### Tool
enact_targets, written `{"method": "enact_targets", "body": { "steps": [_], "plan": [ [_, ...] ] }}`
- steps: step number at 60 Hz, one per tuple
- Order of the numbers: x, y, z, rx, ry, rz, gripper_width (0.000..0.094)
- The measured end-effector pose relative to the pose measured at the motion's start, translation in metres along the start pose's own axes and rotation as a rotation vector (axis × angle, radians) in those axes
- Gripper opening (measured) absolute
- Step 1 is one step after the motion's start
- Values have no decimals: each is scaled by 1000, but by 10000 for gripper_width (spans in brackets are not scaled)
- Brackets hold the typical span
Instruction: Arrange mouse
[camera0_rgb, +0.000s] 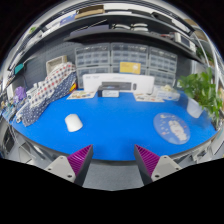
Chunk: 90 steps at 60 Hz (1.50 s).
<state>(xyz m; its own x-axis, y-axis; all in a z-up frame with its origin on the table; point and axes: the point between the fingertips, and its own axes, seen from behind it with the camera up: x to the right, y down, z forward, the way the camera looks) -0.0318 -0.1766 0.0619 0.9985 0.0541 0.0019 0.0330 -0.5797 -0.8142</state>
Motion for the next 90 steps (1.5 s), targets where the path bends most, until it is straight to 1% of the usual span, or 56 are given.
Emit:
{"method": "enact_targets", "body": {
  "steps": [8,14,19,32,40,51,57,63,72,73,74,75,79,82,90],
  "plan": [
    [-74,23,31,-64,-73,-24,834],
    [-118,24,56,-94,-108,-35,847],
    [-144,16,79,-109,-113,-36,851],
    [-174,-7,138,-151,-78,-19,846],
    [-167,-26,165,-166,-11,-18,847],
    [-155,-50,197,-184,46,3,827],
    [-152,-58,210,-191,63,28,772],
    [-156,-58,213,-217,59,60,667],
    [-155,-55,210,-239,77,82,590],
    [-154,-55,210,-239,81,84,603],
    [-153,-54,209,-239,84,82,536],
    [-153,-54,209,-239,85,76,509],
    [-154,-53,209,-233,78,59,482],
    [-154,-53,209,-226,74,59,431],
    [-155,-52,209,-226,58,34,371]
  ]
}}
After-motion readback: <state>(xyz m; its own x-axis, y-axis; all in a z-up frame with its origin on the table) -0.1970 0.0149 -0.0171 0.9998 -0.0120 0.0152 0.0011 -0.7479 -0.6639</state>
